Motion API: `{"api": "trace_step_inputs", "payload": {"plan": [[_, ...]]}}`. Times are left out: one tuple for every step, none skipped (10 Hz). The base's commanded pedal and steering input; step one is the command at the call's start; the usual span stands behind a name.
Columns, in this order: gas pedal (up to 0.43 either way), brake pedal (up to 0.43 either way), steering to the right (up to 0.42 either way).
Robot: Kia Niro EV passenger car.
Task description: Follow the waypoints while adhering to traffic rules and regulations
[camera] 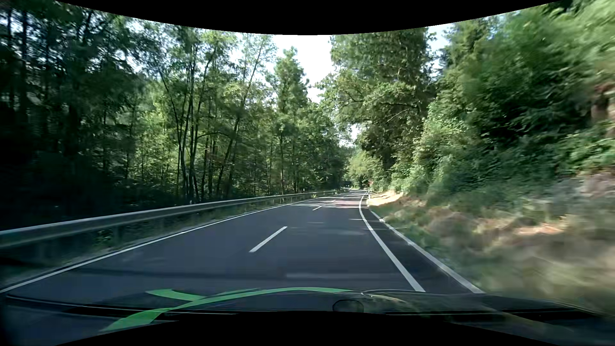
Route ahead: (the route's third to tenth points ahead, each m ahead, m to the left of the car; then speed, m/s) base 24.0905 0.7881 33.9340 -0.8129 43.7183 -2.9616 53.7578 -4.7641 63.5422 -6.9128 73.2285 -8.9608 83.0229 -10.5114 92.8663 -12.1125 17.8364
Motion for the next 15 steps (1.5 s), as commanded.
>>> {"api": "trace_step_inputs", "payload": {"plan": [[0.209, 0.000, 0.023], [0.220, 0.000, 0.027], [0.220, 0.000, 0.027], [0.220, 0.000, 0.027], [0.220, 0.000, 0.027], [0.220, 0.000, 0.026], [0.220, 0.000, 0.025], [0.220, 0.000, 0.023], [0.220, 0.000, 0.022], [0.220, 0.000, 0.022], [0.220, 0.000, 0.021], [0.220, 0.000, 0.020], [0.220, 0.000, 0.019], [0.220, 0.000, 0.018], [0.220, 0.000, 0.017]]}}
